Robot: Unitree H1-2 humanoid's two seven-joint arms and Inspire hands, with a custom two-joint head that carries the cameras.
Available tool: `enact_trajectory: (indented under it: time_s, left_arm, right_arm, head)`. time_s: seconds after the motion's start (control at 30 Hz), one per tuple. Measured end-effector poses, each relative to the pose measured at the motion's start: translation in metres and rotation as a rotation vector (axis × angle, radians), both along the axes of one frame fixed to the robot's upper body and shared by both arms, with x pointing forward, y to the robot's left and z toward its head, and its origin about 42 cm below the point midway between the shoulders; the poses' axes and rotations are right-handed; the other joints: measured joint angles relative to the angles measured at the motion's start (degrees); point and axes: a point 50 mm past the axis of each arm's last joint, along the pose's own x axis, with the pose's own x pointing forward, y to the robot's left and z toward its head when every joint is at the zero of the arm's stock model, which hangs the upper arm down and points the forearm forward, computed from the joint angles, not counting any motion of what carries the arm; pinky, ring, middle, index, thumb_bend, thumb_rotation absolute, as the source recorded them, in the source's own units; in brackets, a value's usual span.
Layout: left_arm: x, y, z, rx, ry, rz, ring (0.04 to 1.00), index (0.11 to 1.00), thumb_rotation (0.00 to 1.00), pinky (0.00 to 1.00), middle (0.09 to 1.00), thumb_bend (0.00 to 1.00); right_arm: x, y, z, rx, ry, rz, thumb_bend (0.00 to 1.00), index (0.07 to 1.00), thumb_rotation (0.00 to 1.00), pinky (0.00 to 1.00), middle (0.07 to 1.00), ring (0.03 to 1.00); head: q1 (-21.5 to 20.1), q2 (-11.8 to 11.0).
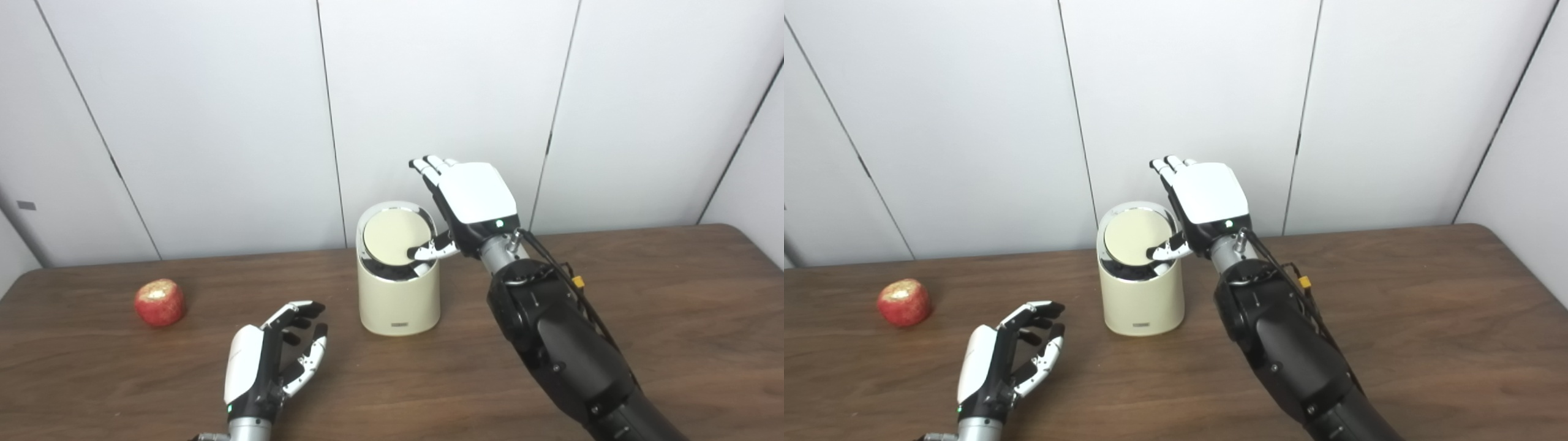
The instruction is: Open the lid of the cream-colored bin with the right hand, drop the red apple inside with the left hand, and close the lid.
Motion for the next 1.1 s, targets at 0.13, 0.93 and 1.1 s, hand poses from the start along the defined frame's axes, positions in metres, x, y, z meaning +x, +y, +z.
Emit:
enact_trajectory:
  time_s: [0.13, 0.93, 1.1]
  left_arm:
    - [0.000, 0.000, 0.000, 0.001, 0.000, -0.002, 0.657, 0.691, 0.40, 0.54, 0.689, 0.26]
    - [0.000, 0.000, 0.000, 0.008, 0.009, -0.009, 0.653, 0.700, 0.31, 0.53, 0.690, 0.26]
    - [0.000, -0.001, 0.000, 0.008, 0.010, -0.010, 0.657, 0.699, 0.30, 0.54, 0.692, 0.26]
  right_arm:
    - [0.001, 0.001, 0.005, -0.015, 0.035, -0.016, 0.97, 0.889, 0.41, 0.77, 0.894, 0.860]
    - [0.008, 0.029, 0.037, -0.086, 0.251, -0.121, 0.99, 0.837, 0.44, 0.62, 0.849, 0.800]
    - [0.009, 0.034, 0.038, -0.092, 0.246, -0.127, 0.98, 0.831, 0.43, 0.65, 0.849, 0.802]
  head:
    - [-0.1, 0.0]
    - [-0.5, -0.4]
    - [-0.4, -0.4]
